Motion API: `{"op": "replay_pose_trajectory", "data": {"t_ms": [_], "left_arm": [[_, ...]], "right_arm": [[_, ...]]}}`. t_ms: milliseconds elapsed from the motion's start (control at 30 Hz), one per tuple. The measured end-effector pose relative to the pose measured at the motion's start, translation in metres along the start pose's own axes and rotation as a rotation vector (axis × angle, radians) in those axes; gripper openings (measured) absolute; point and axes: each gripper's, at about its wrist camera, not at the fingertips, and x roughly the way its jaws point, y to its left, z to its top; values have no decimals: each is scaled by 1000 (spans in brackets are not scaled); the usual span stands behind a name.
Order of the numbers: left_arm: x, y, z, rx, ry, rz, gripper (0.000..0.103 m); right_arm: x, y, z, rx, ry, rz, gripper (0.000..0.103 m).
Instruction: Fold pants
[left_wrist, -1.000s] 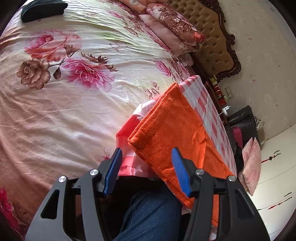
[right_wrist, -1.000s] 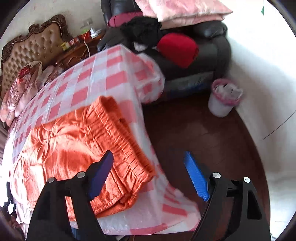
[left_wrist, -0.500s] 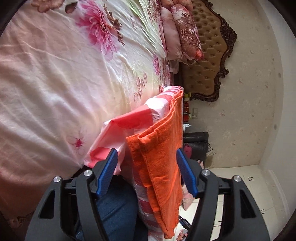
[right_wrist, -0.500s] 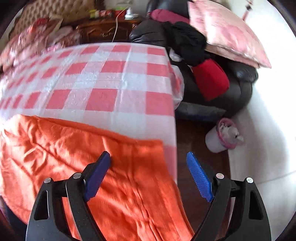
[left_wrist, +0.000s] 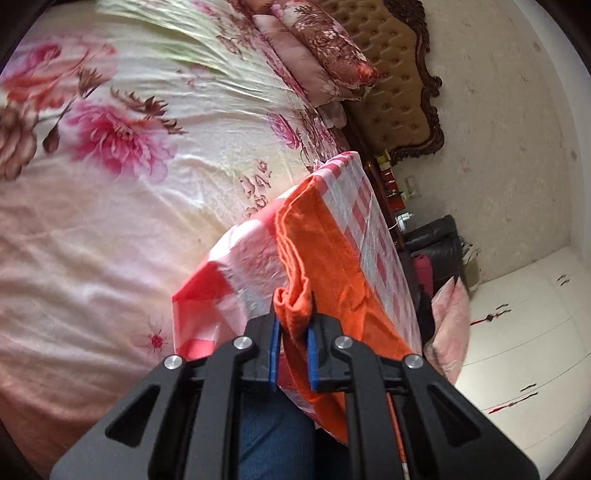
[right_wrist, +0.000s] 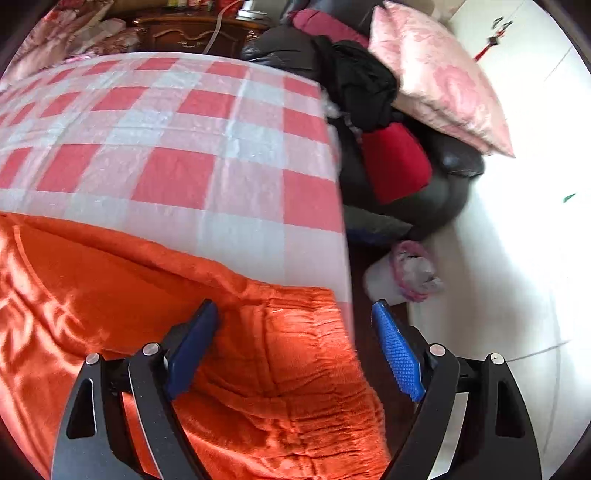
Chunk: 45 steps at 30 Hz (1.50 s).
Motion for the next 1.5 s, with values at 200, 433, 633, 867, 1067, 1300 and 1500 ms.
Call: {"op": "replay_pose_trajectory", "data": {"t_ms": [200,433,633,867,1067,1300,1500], "left_arm": [[47,-33,30,61,59,27,11],[76,-37,41,81,92,58,11],[64,-22,26,79,93,52,15],[6,-37,7,172,-34,138,37],[9,-121,-83,457,100,45,37],[70,-213,-229,1001,238,34,37],[105,-260,-288,1216,266,-60,37]], "right_arm": [[10,-18,1,58,12,-66,83],[21,-30,5,103,25,-155,84],[-17,-31,0,138,-115,-165,86],[-104,-9,-77,192,-225,88,88],[-128,44,-139,212,-160,275,70],[-152,106,-161,191,-101,515,62],[-139,114,-165,218,-70,481,51]]}}
